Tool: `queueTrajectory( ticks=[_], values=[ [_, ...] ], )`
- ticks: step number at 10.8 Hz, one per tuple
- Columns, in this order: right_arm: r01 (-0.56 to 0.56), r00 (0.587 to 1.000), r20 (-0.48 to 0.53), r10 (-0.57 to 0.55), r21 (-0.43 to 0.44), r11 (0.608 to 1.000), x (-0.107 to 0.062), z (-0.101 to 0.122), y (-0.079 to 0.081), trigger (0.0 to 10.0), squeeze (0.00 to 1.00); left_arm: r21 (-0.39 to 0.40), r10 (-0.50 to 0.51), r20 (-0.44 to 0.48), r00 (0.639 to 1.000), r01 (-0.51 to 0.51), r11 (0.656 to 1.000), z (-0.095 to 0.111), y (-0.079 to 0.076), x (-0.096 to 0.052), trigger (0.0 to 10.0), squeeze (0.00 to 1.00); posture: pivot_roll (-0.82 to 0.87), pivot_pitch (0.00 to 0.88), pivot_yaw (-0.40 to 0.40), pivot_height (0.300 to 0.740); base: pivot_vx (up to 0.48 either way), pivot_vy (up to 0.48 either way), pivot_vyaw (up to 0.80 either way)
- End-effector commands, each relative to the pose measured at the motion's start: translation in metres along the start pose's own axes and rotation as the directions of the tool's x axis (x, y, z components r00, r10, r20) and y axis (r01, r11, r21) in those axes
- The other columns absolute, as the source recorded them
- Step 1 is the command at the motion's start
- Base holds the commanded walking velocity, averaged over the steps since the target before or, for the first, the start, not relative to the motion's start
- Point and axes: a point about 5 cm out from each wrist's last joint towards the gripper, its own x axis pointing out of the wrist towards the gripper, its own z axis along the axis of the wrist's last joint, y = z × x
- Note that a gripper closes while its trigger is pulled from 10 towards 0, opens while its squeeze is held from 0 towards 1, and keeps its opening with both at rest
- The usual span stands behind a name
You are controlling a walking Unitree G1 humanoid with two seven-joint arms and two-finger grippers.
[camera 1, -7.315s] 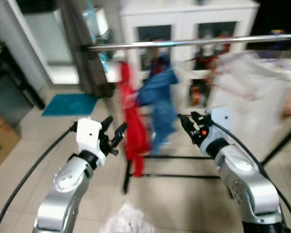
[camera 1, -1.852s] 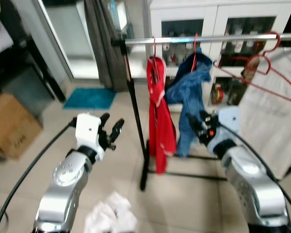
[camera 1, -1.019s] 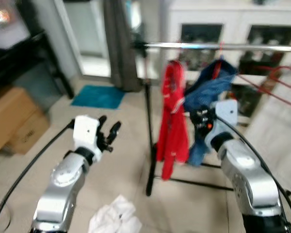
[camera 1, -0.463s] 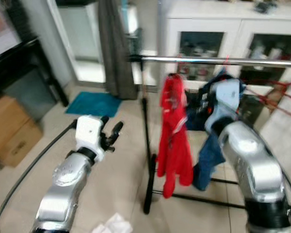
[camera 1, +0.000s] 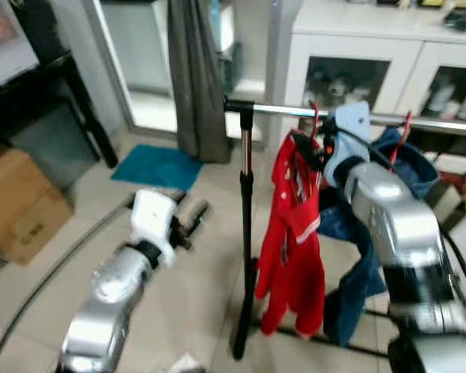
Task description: Hang hanger
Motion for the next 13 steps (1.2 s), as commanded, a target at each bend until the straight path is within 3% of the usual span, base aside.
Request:
queueTrajectory(
  ticks=[1, 4, 5, 10, 13],
  values=[
    [0.041, 0.998, -0.046, -0.041, -0.001, 0.999, 0.008, -0.001, -0.005, 10.0, 1.0, 0.014, -0.051, -0.025, 0.998, 0.051, 0.999, -0.002, 0.0, -0.005, 10.0, 0.0, 0.01, 0.0, 0.032, 0.74, 0.0, 0.0, 0.0],
    [0.06, 0.992, -0.113, -0.057, 0.024, 0.998, 0.014, -0.002, -0.008, 10.0, 0.98, 0.021, -0.219, -0.106, 0.97, 0.222, 0.975, -0.009, -0.01, -0.018, 10.0, 0.0, 0.01, 0.0, 0.023, 0.74, 0.0, 0.0, 0.0],
    [0.058, 0.99, -0.129, -0.05, 0.055, 0.997, 0.018, -0.005, -0.007, 10.0, 0.0, 0.013, -0.235, -0.105, 0.966, 0.237, 0.971, -0.01, -0.011, -0.018, 10.0, 0.0, 0.0, 0.0, 0.027, 0.74, 0.0, 0.0, 0.0],
    [0.085, 0.984, -0.164, -0.063, 0.126, 0.988, 0.04, -0.009, -0.003, 10.0, 0.0, 0.019, -0.255, -0.116, 0.96, 0.259, 0.966, -0.009, -0.011, -0.017, 10.0, 0.0, 0.01, 0.0, 0.025, 0.74, 0.0, 0.0, 0.0],
    [0.052, 0.994, -0.102, -0.039, 0.136, 0.989, 0.045, -0.001, 0.002, 10.0, 0.0, 0.023, -0.149, -0.128, 0.981, 0.153, 0.988, -0.014, -0.011, -0.014, 10.0, 0.0, 0.02, 0.0, 0.021, 0.74, 0.0, 0.0, 0.0]
  ],
)
